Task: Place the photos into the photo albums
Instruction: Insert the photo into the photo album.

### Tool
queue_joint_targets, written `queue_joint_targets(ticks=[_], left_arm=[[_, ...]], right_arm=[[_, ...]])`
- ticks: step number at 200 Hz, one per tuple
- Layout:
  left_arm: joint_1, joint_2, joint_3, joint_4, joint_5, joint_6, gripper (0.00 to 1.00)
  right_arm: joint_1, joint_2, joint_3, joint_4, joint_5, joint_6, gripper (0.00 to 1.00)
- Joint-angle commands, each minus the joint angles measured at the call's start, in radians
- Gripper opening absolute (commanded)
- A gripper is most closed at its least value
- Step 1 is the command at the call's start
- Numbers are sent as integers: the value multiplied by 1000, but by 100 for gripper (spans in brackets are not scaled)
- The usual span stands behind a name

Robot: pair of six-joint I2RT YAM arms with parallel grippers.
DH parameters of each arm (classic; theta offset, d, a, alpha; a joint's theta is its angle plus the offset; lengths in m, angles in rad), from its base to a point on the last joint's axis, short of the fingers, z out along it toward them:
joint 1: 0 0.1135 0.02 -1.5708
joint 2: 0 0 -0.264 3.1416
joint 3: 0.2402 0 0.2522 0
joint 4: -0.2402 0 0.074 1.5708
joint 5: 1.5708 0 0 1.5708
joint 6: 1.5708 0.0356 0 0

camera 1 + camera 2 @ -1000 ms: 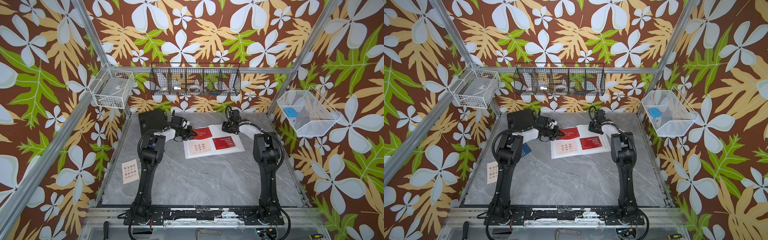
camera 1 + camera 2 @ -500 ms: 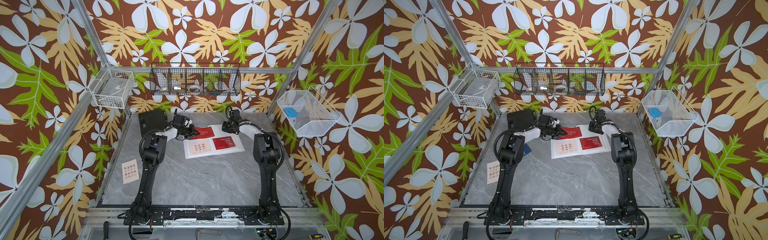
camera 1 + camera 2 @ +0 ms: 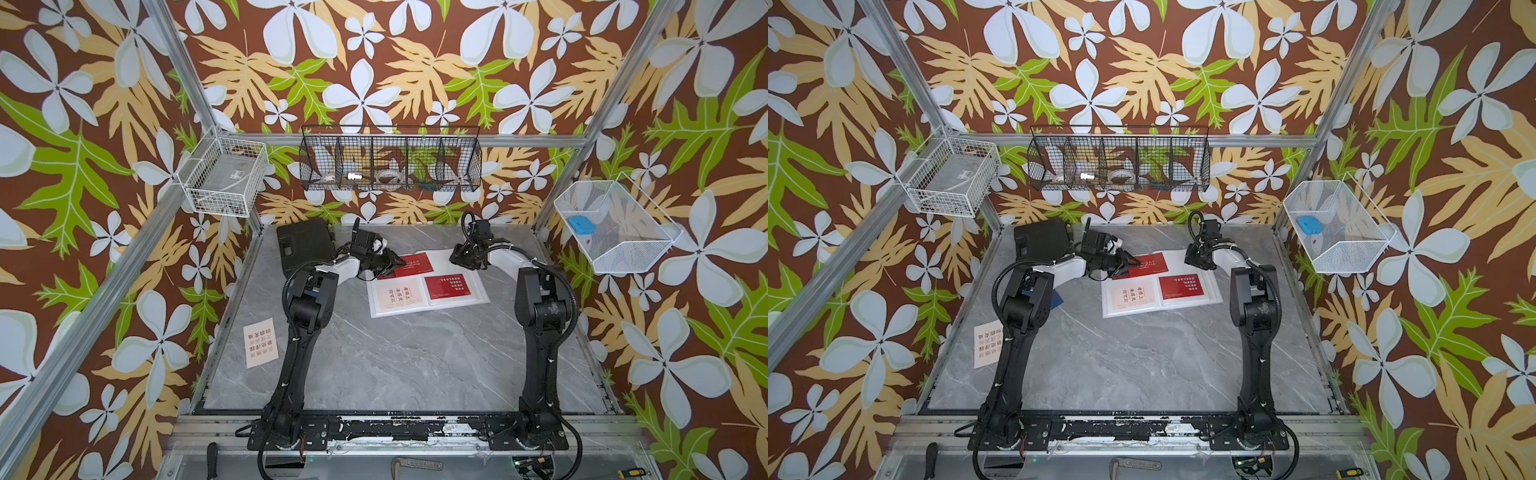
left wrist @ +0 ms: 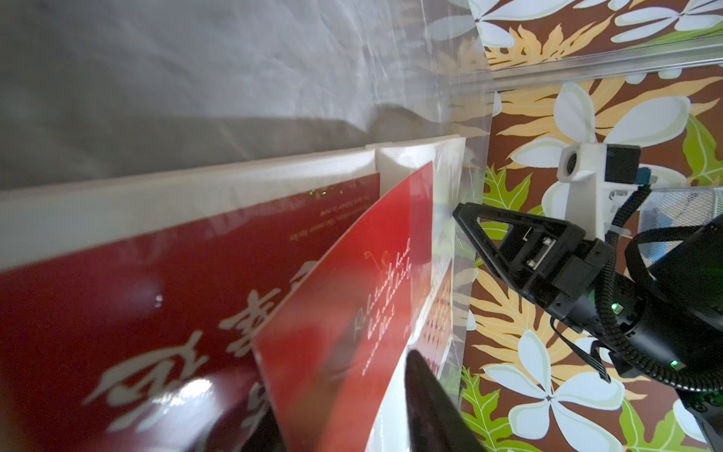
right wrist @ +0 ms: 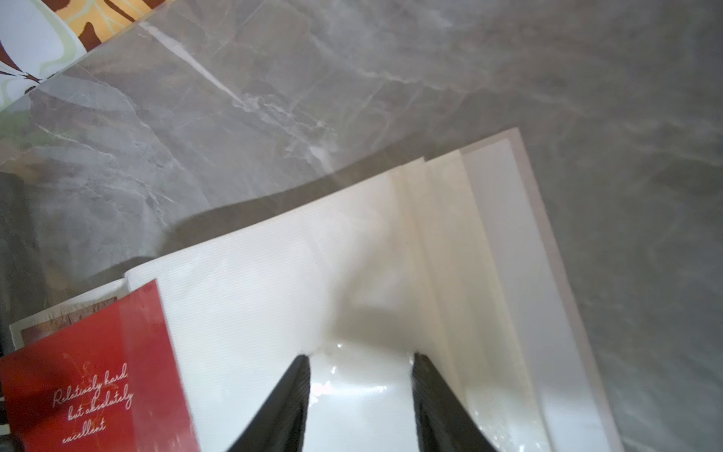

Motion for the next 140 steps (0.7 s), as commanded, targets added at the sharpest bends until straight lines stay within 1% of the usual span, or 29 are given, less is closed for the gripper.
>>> queue_joint_targets(ticks=[1,29,43,70,94,140], left_arm=[[-2,-29,-12,23,-70,-9,58],[-13,-47,-11,3,-122,-3,65],[-20,-39,3,-8,-131,-11,67],[-34,-18,28,-7,-135,-34,68],[-47,-3,61,-11,-144,-43,68],[-80,56,166,-50,-150,-59,69]], right_arm=[[-10,-4,-12,-50,4,-13,51],[-16,-13,-28,-48,18,-20,55],[-18,-14,-31,-47,23,-23,56],[-28,-12,-30,-50,20,-28,58],[-34,-29,-51,-40,42,-33,61],[-51,-53,-76,-18,38,-35,65]])
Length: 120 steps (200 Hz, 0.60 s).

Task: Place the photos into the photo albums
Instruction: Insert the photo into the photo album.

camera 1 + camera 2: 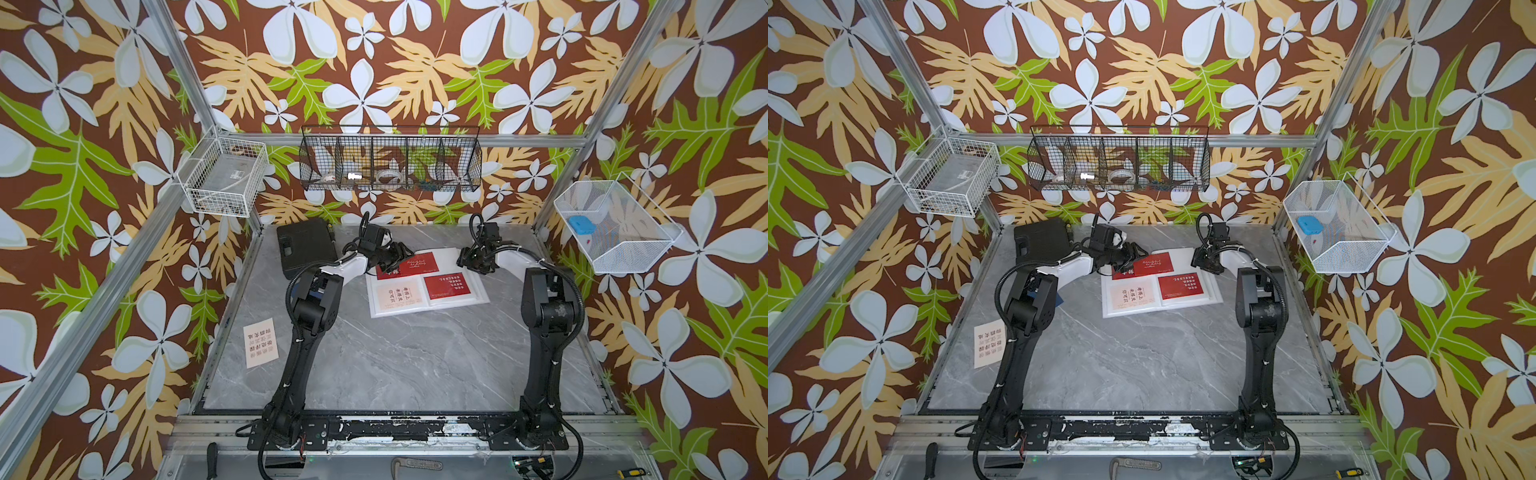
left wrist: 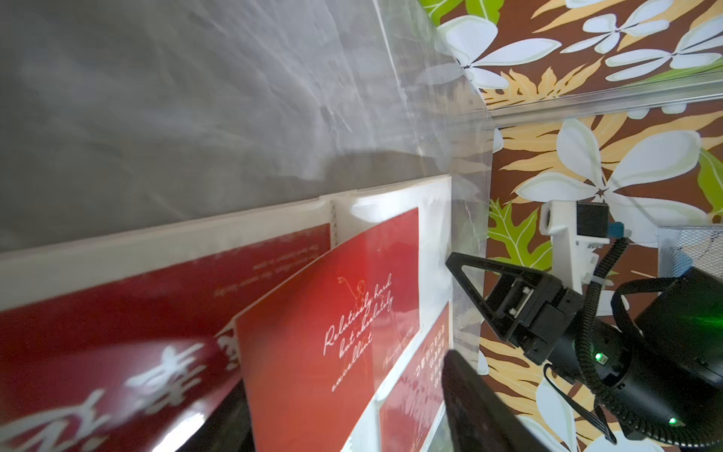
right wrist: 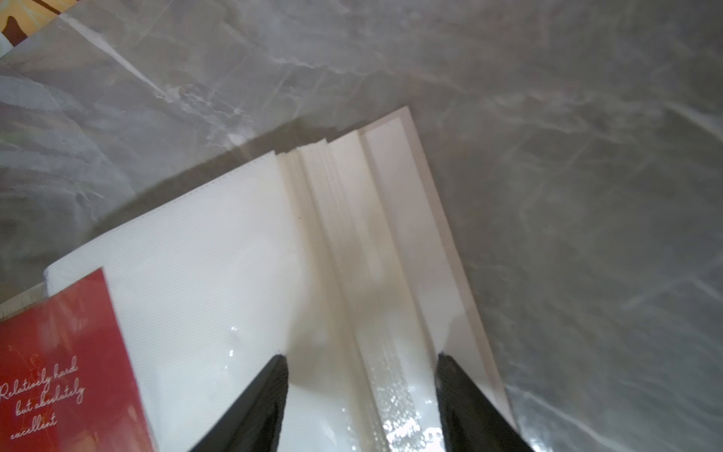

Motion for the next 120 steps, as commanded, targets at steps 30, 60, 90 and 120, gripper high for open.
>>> queue_joint_targets(ticks=[30,60,90,120], left_arm=[[-31,54,87,-24,3,-54,69],[-52,71,110,-22,1,-79,70],[-69,100,144,-17,2,-112,71],[-84,99,145,-22,-38,-123,72]], right_arm=[[-13,-18,-15,0,-2,-15,67],[-21,-26,-31,18,-14,-8,69],[-22,-21,-33,26,-34,-9,71],[-21,-14,-39,34,-47,-10,72]])
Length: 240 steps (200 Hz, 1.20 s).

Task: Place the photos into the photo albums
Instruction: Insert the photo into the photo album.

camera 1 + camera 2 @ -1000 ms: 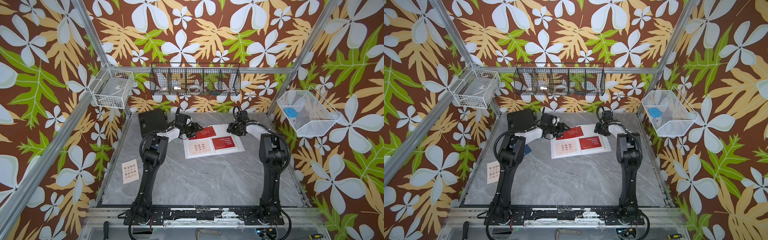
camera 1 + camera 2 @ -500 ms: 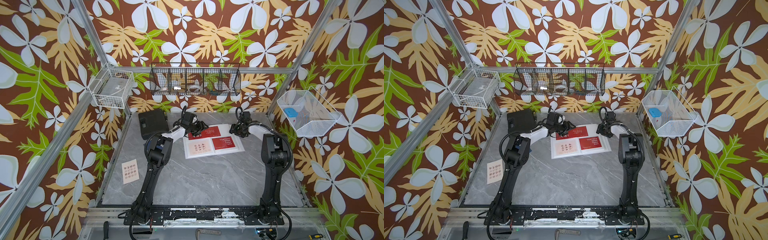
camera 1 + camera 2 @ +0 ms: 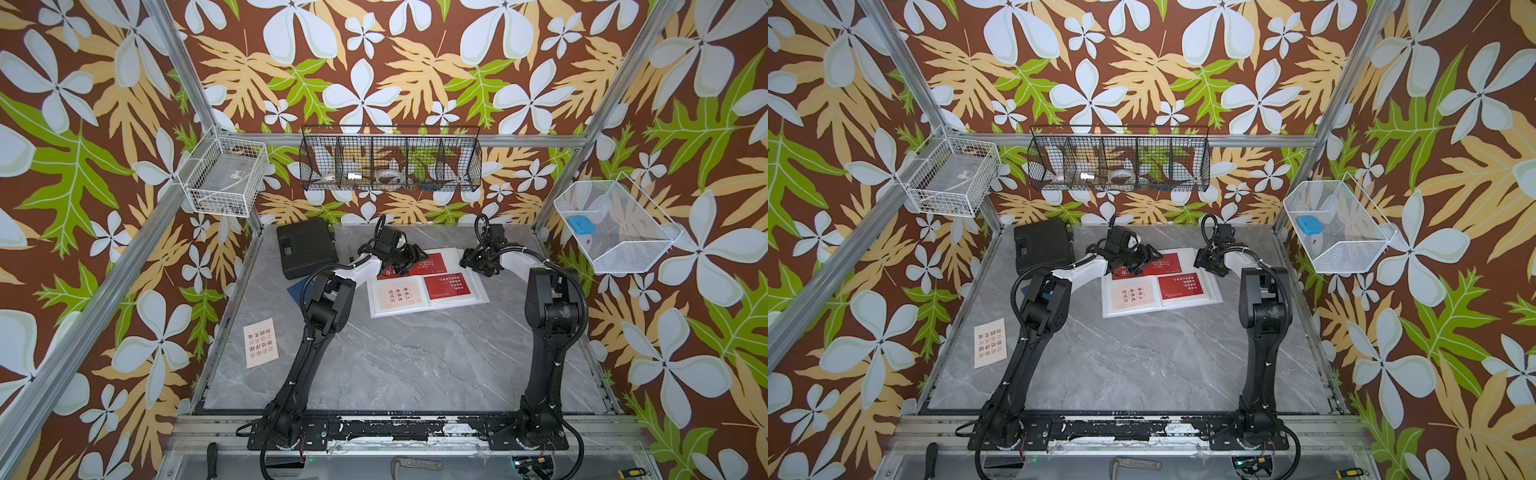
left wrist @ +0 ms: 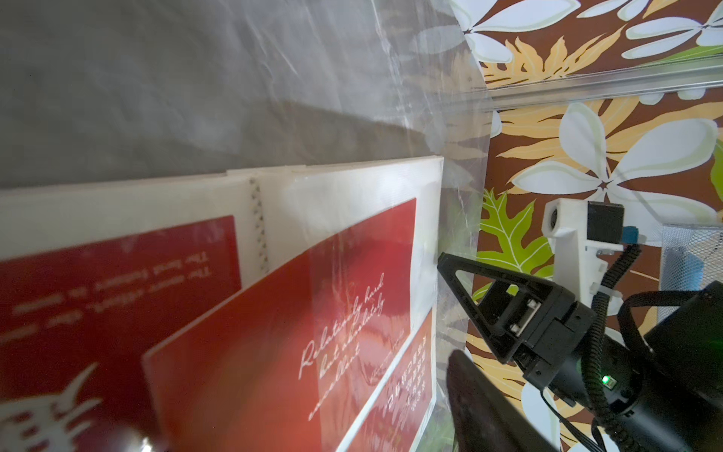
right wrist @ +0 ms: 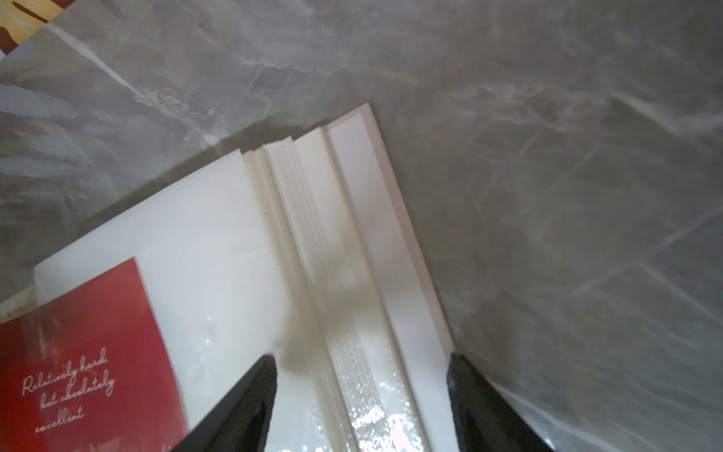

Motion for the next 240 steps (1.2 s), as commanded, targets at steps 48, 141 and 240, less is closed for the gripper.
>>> queue_joint_targets(ticks=[48,141,240], left_arm=[[-10,-71,-17,-170,-235,107,82],[-24,-60,53,-274,-293,149,90],[-52,36,181,-184,-126,36,88]], right_arm=[[0,30,-1,0,-31,-8,72],[0,30,5,-11,-22,-5,71],[-1,33,-18,4,-36,14,71]])
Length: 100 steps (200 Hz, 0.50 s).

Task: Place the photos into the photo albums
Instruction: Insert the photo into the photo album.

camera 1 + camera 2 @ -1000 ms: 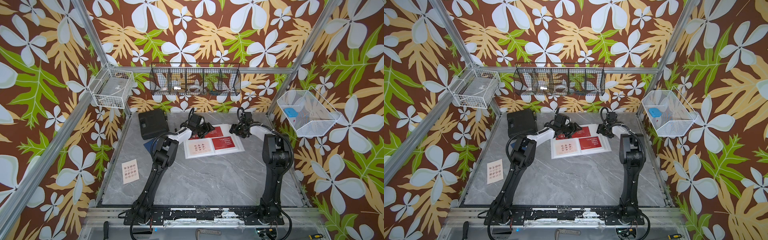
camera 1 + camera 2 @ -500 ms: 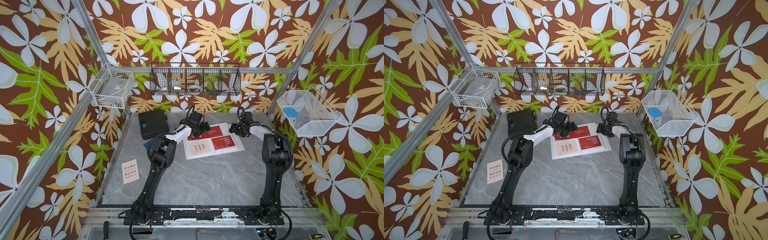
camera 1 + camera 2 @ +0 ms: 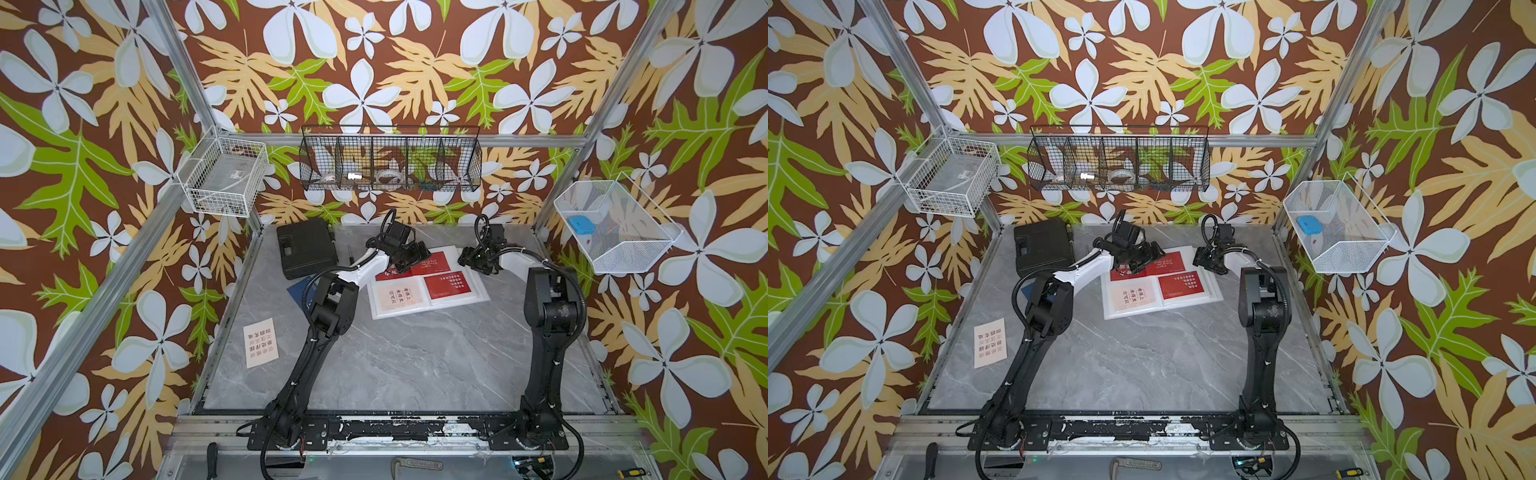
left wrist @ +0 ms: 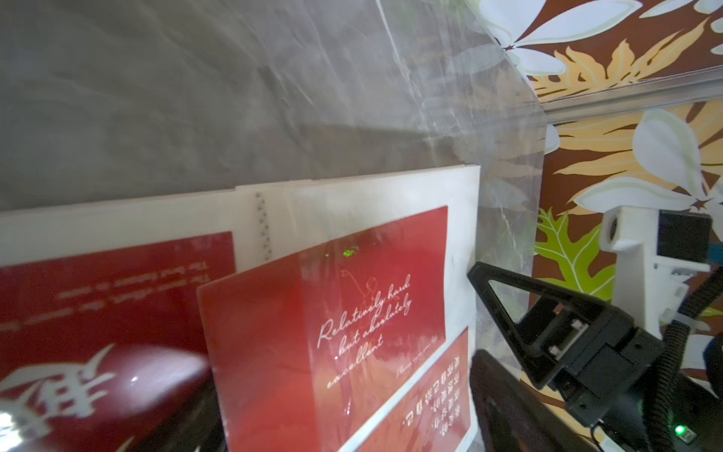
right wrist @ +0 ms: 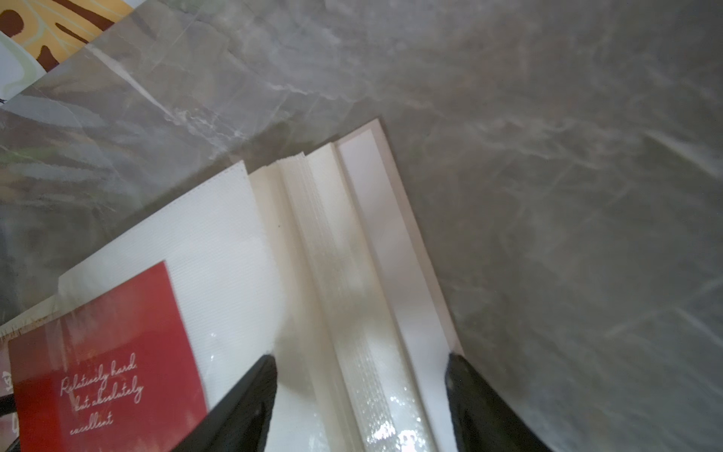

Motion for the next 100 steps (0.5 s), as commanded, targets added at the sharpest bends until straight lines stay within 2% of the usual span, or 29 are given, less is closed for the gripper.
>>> queue_joint_targets(ticks=[1,71,86,100], left_arm=[[-8,14,8,66,65,-48,88],[-18,28,4,165,176,-114,88],[-19,16,-7,173,177,-121,88],[-19,-15,-32,135,120,-88,88]], right_arm=[[2,12,-14,-61,-10,16,72],[2,15,-25,-49,-38,20,72],[3,16,-32,-45,-45,21,71],[3,11,-39,-47,-41,16,71]])
